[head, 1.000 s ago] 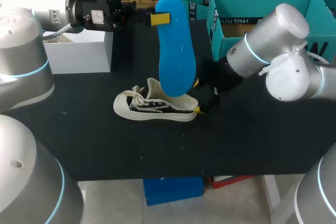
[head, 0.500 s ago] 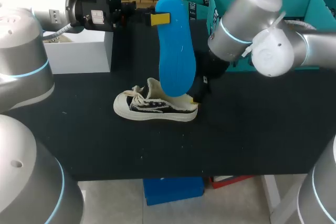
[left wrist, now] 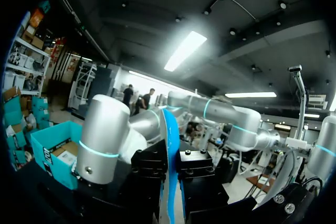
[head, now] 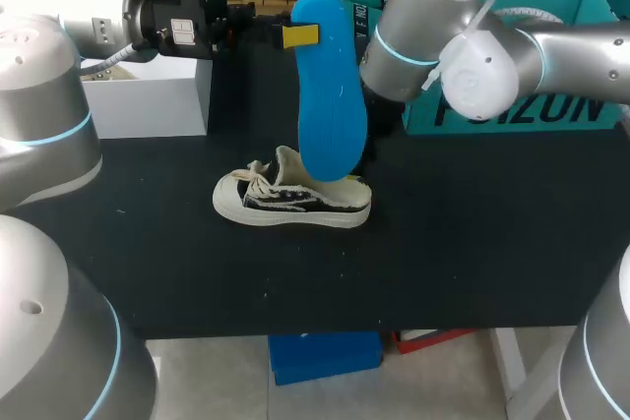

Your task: Take the shoe out of the shoebox, open the shoe tongue, remove and reinsert the insole, then place the shoe into the shoebox

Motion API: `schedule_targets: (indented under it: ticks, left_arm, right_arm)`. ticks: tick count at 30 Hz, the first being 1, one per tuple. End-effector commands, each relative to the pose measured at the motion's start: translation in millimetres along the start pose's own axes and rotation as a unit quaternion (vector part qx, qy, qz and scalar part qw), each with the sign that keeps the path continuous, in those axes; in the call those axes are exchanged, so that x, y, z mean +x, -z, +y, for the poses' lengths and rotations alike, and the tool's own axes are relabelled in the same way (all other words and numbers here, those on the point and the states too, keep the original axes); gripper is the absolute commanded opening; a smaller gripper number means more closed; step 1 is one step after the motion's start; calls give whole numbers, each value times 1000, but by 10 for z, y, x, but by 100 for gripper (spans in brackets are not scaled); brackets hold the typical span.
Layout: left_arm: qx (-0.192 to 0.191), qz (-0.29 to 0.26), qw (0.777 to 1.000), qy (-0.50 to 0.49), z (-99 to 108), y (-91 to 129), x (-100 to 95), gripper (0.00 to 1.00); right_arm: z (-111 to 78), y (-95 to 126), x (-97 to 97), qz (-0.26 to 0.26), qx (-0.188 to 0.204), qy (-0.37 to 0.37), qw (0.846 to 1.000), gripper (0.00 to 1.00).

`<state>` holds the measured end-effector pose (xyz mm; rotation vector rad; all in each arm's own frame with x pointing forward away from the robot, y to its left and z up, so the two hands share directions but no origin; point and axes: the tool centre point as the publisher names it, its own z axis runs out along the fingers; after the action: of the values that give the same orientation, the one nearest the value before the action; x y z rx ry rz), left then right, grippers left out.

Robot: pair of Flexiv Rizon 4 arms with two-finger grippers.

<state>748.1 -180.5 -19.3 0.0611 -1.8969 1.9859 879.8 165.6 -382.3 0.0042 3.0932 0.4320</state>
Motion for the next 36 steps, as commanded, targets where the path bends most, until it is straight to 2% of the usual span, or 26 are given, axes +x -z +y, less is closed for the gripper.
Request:
schedule_targets:
  ticks: [1, 7, 15, 18, 20, 21, 22, 24, 35, 36]
  left_arm:
    - [1, -3, 1000, -1, 12, -16, 5, 0]
    - [1, -3, 1000, -1, 12, -16, 5, 0]
    - [1, -3, 1000, -1, 12, -16, 5, 0]
    - [1, -3, 1000, -1, 12, -16, 5, 0]
    - [1, -3, 1000, -1, 12, -16, 5, 0]
    - [1, -3, 1000, -1, 12, -16, 5, 0]
    - [1, -3, 1000, -1, 12, -16, 5, 0]
    - [1, -3, 1000, -1, 12, -16, 5, 0]
    - [1, -3, 1000, -1, 12, -16, 5, 0]
    - [1, -3, 1000, -1, 12, -16, 5, 0]
  right_arm:
    - [97, -92, -80, 6, 14, 0, 1000, 50]
    - [150, -118, -93, 10, 15, -3, 1000, 47]
    - [259, -132, -37, 14, 13, -4, 1000, 53]
    - [302, -149, -26, 16, 11, -2, 1000, 53]
    - [336, -175, -22, 17, 8, -1, 1000, 48]
    - [348, -188, -23, 18, 5, -1, 1000, 50]
    - [361, -201, -26, 18, 2, -1, 1000, 59]
    - [391, -236, -28, 18, -1, 0, 1000, 50]
    - [431, -444, -39, 31, -22, -5, 999, 44]
    - [420, -458, -33, 33, -23, -7, 999, 36]
